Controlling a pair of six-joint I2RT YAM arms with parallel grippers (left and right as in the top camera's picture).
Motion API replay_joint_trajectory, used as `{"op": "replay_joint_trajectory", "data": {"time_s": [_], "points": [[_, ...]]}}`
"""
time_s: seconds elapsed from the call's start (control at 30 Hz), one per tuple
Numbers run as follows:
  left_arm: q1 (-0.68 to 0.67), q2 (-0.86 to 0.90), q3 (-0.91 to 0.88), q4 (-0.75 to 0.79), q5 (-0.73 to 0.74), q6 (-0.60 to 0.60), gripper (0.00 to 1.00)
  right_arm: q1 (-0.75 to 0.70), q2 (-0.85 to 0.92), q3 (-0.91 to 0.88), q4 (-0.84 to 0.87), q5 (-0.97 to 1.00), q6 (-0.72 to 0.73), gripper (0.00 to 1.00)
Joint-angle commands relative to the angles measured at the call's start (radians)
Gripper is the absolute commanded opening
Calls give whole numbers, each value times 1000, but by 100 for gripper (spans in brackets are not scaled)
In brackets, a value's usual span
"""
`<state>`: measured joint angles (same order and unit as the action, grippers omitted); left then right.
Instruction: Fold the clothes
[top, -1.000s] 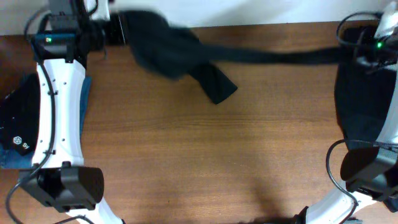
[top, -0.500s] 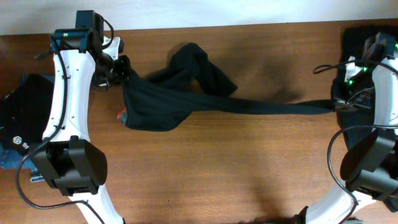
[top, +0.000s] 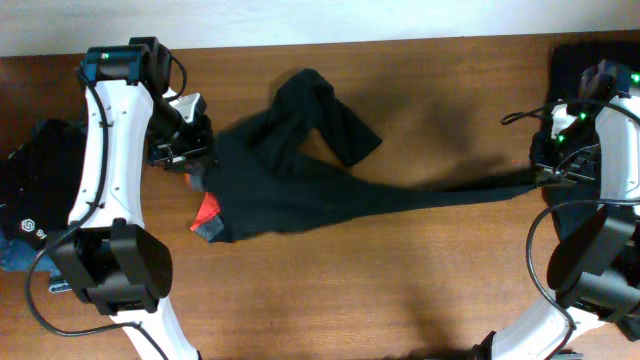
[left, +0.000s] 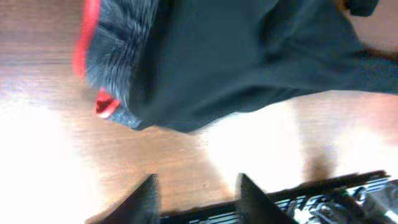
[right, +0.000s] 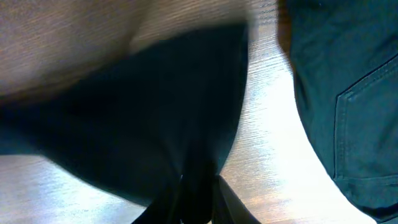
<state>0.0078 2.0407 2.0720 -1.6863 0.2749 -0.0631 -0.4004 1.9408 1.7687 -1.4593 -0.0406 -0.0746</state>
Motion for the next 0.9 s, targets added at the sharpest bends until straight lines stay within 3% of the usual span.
{"op": "replay_joint_trajectory", "data": {"time_s": [0.0, 0.3, 0.4, 0.6, 0.87], "points": [[5, 3, -5, -2, 20, 12, 53, 0, -3, -5, -4, 24, 0, 20], [5, 3, -5, 69, 17, 11, 61, 1, -3, -5, 0, 23, 2, 21], [5, 3, -5, 111, 17, 12, 62, 1, -3, -5, 0, 22, 4, 31], [6, 3, -5, 174, 17, 12, 62, 1, -3, -5, 0, 16, 4, 34], [6, 3, -5, 211, 17, 11, 63, 1, -3, -5, -3, -1, 4, 49]]}}
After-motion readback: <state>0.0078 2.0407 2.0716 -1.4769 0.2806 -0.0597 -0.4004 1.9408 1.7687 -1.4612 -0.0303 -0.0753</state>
